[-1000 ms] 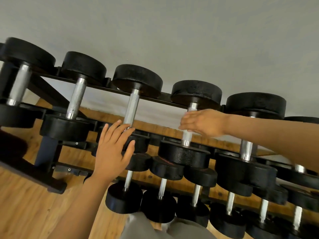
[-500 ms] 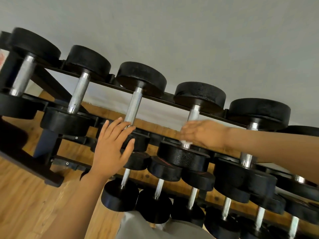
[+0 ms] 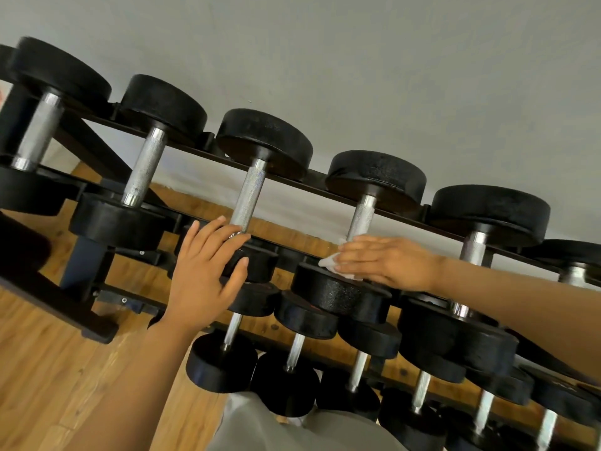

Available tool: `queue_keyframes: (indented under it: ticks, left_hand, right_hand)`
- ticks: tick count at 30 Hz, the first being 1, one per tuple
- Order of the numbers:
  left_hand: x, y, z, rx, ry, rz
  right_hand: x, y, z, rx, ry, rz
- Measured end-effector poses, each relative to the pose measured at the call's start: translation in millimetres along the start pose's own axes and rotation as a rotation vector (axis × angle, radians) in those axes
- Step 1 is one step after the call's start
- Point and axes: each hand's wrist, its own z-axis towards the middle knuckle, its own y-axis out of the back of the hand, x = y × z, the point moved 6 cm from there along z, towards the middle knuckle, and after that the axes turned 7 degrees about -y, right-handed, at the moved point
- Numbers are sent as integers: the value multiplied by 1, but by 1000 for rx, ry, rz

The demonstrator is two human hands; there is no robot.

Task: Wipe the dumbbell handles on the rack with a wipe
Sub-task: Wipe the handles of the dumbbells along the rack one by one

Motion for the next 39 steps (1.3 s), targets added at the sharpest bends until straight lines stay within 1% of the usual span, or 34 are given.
queue_keyframes:
  ticks: [2,4,6,7,8,11,13,15,17,20,22,23,26,28,31,32,36,38,39]
  left_hand:
    - [1,-1,0,6,5,1]
    - [2,-1,0,8,8,1]
    - [1,-1,0,12,6,9]
    - [1,-1,0,13,6,12]
    - [1,-1,0,11,8,14]
    - [2,-1,-1,11,13,27]
    - [3,-1,-1,11,15,30]
    - [1,-1,0,10,12,32]
    - [0,-1,1,9,15,29]
    - [0,0,1,8,20,23]
    - [0,0,1,13,18,28]
    - [0,0,1,14,19,30]
    - [-1,0,1,17,22,32]
    - [0,0,0,16,23,35]
    - [-1,0,0,14,27,41]
    - [-1,-1,0,15,25,42]
    - [-1,0,1,16,28,48]
    - [-1,0,1,21,32,52]
    - [-1,-1,1,23,37,56]
  right_hand:
    - [-18,14,9,-119,-73,-92]
    - [-37,25,15,-253,-217,-134]
    - [-38,20,16,-332,-306,-115]
    - [-33,13,14,-351,-315,-84]
    - [-26,4,10,-345,-287,-45]
    - [-2,-19,-5,-219,-99,42]
    - [1,-18,-9,-180,5,12]
    - [-8,-13,-9,-174,79,-69]
    - [-25,-3,-5,-248,42,-139]
    - [-50,17,-1,-430,-139,-158]
    - [-48,15,-1,-462,-186,-108]
    - [-41,9,-3,-443,-172,-73]
    - [-15,-16,-18,-270,-19,14]
    - [-5,-22,-25,-206,43,53]
    - [-10,-15,-21,-168,84,-50]
    - [-18,-9,-18,-201,54,-88]
    - [-48,17,-7,-491,-214,-127]
    - [-37,7,-5,-534,-270,-82]
    - [-27,-2,-6,-510,-250,-35]
